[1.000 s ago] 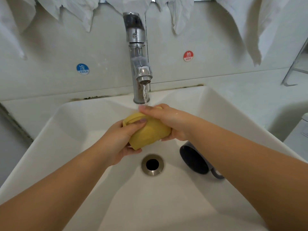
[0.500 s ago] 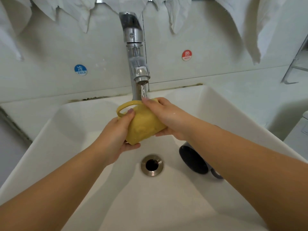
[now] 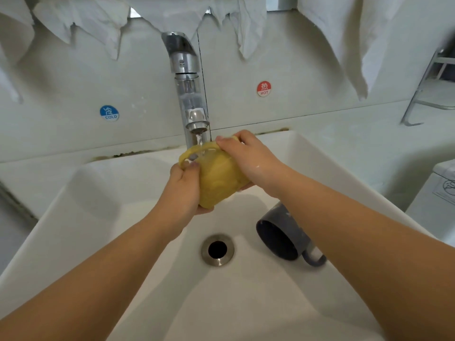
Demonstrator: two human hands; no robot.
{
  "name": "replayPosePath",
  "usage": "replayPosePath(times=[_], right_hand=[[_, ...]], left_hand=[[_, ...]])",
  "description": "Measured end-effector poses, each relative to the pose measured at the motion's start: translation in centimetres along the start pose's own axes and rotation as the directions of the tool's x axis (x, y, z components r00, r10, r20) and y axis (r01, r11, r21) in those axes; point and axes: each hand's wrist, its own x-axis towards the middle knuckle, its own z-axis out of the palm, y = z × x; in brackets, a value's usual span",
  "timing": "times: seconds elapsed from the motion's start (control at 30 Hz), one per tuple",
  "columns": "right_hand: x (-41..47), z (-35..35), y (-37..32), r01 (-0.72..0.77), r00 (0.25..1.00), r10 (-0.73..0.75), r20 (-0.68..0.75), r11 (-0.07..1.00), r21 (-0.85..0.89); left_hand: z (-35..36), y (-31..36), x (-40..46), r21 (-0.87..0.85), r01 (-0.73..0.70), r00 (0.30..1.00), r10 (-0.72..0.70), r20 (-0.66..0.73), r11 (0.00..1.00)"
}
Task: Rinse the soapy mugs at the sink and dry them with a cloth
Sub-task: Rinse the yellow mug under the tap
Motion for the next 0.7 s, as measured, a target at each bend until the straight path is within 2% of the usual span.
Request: replayPosePath(times=[0.1, 0.17, 0.27, 0.3, 0.4, 0.47, 0.53, 0.63, 0.7], right_hand=[[-0.1, -0.7, 0.0, -0.01, 0.999, 0.01, 0.031, 1.0, -0.022], [-0.2, -0.8, 0.1, 0.001, 0.998, 0.002, 0.056, 0.999, -0.038], [-0.3, -0.2, 0.2, 0.062, 0.995, -0.053, 0.087, 0.993, -0.1], [-0.3, -0.1, 0.3, 0.061, 0.995, -0.053, 0.083, 0.993, -0.102], [0.0, -0.6, 0.3, -0.027, 0.999, 0.03, 0.044, 0.998, -0.059], [0.0, -1.0, 0.5, -0.097, 0.994, 0.097, 0.05, 0.995, -0.001], [0.0, -0.9, 0.6, -0.115, 0.991, 0.113, 0.074, 0.993, 0.026], [-0.3, -0.2, 0.9, -0.09, 0.992, 0.087, 0.095, 0.996, 0.027], [-0.5, 0.6, 1.0, -0.058, 0.994, 0.057, 0.094, 0.998, 0.011]], left_hand=[[0.5, 0.0, -0.3, 0.069, -0.046, 0.999, 0.045, 0.017, 0.997], [0.9, 0.3, -0.4, 0.062, -0.028, 0.996, 0.033, -0.085, 0.998], [0.8, 0.7, -0.1, -0.037, 0.033, 0.969, -0.041, -0.242, 0.999], [0.7, 0.6, 0.0, 0.0, 0.029, 0.967, -0.028, -0.252, 1.0], [0.9, 0.4, 0.1, 0.103, -0.023, 0.994, 0.034, -0.101, 0.994], [0.7, 0.4, -0.2, 0.09, -0.054, 0.998, 0.052, 0.025, 0.995], [0.4, 0.5, -0.5, 0.067, -0.092, 0.994, 0.088, 0.057, 0.994], [0.1, 0.5, -0.6, 0.059, -0.113, 0.99, 0.117, -0.077, 0.992], [-0.3, 0.5, -0.2, 0.001, -0.069, 0.983, 0.069, -0.167, 0.998]])
